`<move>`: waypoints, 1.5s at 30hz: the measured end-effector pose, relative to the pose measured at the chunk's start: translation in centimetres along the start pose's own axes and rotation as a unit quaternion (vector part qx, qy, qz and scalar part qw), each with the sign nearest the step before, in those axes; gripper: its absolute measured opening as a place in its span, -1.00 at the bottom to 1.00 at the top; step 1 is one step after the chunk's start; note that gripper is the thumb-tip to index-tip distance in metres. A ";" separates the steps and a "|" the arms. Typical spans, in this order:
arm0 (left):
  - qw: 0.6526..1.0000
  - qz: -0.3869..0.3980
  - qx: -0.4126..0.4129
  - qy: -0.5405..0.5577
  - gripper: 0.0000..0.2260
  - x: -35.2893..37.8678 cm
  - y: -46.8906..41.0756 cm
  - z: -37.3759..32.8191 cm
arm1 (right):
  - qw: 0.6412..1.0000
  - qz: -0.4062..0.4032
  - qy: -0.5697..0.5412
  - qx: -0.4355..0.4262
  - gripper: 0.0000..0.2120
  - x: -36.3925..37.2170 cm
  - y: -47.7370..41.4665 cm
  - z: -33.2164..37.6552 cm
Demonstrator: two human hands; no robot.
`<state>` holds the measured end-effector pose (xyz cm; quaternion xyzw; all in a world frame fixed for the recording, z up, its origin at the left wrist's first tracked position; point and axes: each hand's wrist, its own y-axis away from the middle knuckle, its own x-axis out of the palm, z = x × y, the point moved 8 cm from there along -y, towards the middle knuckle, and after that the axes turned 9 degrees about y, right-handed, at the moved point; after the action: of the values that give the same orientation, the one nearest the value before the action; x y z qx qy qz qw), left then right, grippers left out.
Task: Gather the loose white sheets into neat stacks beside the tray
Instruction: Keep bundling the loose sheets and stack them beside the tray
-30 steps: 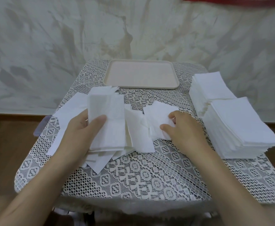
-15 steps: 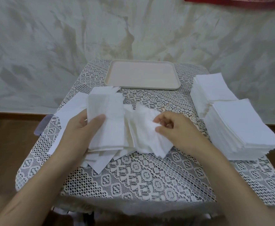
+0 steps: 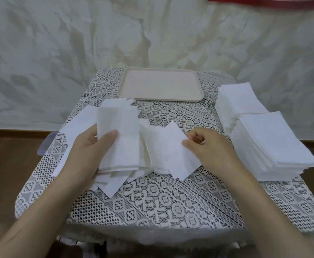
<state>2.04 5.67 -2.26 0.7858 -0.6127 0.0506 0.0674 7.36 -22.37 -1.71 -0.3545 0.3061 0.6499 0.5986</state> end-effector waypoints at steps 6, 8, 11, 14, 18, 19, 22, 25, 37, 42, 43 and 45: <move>1.000 -0.010 -0.006 0.000 -0.80 -0.1 -0.1 0.2 | 0.996 -0.034 -0.080 0.031 -0.77 -0.8 -0.1 -0.9; 1.000 -0.014 -0.009 -0.001 -0.79 -0.1 -0.1 0.3 | 0.998 -0.015 -0.039 0.044 -0.77 -0.4 -0.1 -1.2; 1.000 -0.013 -0.010 0.000 -0.78 -0.2 -0.1 0.4 | 0.999 0.007 0.033 0.037 -0.81 0.3 0.1 -1.0; 1.000 -0.020 -0.013 0.003 -0.77 -0.4 -0.1 0.5 | 0.997 0.038 0.044 0.044 -0.76 0.8 0.1 -0.6; 1.000 -0.016 -0.013 0.001 -0.81 -0.6 -0.1 0.5 | 0.997 0.073 0.024 0.032 -0.76 1.5 -0.3 -0.5; 1.000 -0.014 -0.013 0.001 -0.81 -0.6 -0.2 0.5 | 0.997 0.076 0.011 0.030 -0.75 1.7 -0.4 -0.6; 1.000 -0.012 -0.013 -0.002 -0.81 -0.7 -0.2 0.4 | 0.996 0.037 -0.075 0.023 -0.78 0.8 -0.9 -0.9; 1.000 -0.011 -0.012 -0.006 -0.80 -0.6 -0.1 0.3 | 0.988 0.007 -0.148 0.034 -0.89 0.2 -1.2 -1.2; 1.000 -0.016 -0.013 -0.006 -0.80 -0.7 0.0 0.4 | 0.997 0.064 -0.025 0.041 -0.78 2.5 -1.4 -0.5; 1.000 -0.014 -0.009 -0.007 -0.80 -0.7 -0.1 0.3 | 0.999 0.025 0.029 0.014 -0.80 2.3 -1.6 0.0; 1.000 -0.015 -0.009 -0.007 -0.79 -0.7 -0.1 0.3 | 1.000 0.011 0.025 0.010 -0.80 2.0 -1.6 -0.1; 1.000 -0.014 -0.009 -0.006 -0.78 -0.6 0.0 0.2 | 1.000 -0.010 -0.013 -0.001 -0.81 1.1 -1.6 -0.2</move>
<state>1.91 6.21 -2.57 0.7942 -0.6021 0.0394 0.0718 8.98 -21.75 -2.74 -0.3498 0.2944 0.6483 0.6088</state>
